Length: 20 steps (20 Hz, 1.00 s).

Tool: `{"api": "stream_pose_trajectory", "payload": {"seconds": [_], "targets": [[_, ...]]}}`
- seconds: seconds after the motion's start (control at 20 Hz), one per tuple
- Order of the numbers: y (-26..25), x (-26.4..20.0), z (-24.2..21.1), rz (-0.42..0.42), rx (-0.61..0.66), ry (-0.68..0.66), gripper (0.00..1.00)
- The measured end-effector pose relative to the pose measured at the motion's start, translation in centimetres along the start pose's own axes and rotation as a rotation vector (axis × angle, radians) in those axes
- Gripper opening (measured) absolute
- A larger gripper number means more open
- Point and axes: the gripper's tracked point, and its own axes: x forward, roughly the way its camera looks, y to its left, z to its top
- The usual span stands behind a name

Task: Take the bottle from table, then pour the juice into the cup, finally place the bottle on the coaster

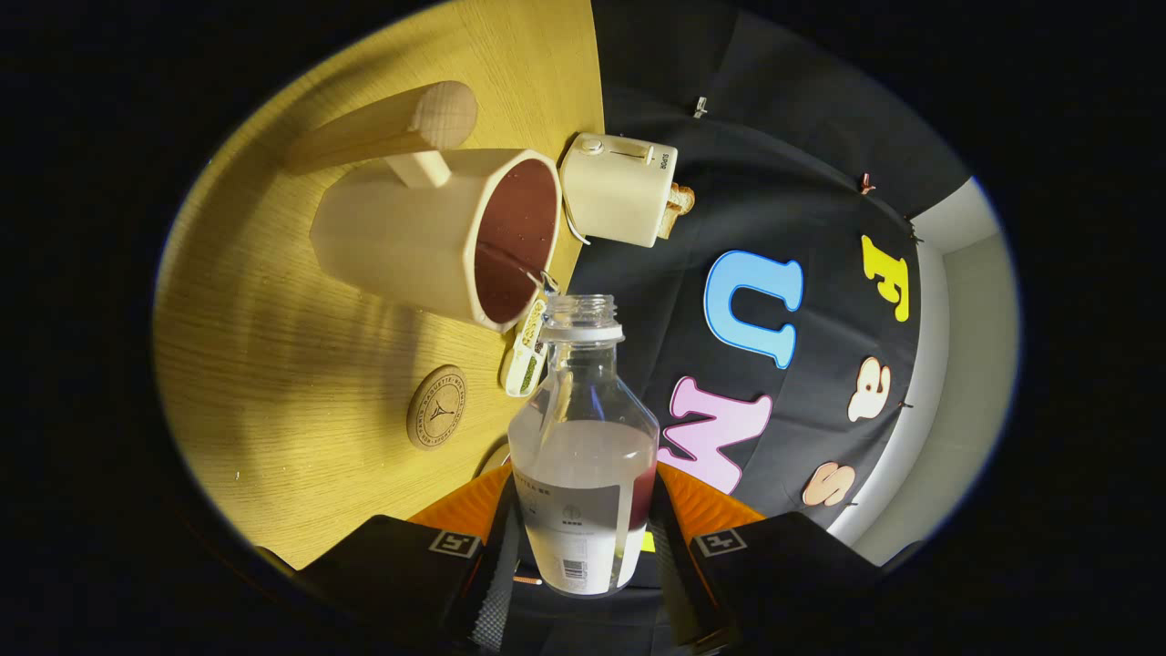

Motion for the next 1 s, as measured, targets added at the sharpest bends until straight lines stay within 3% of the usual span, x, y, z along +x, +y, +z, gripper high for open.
{"api": "stream_pose_trajectory", "payload": {"seconds": [1.0], "targets": [[-1.5, 0.5, 0.5, -0.015, -0.096, -0.042, 0.69]]}}
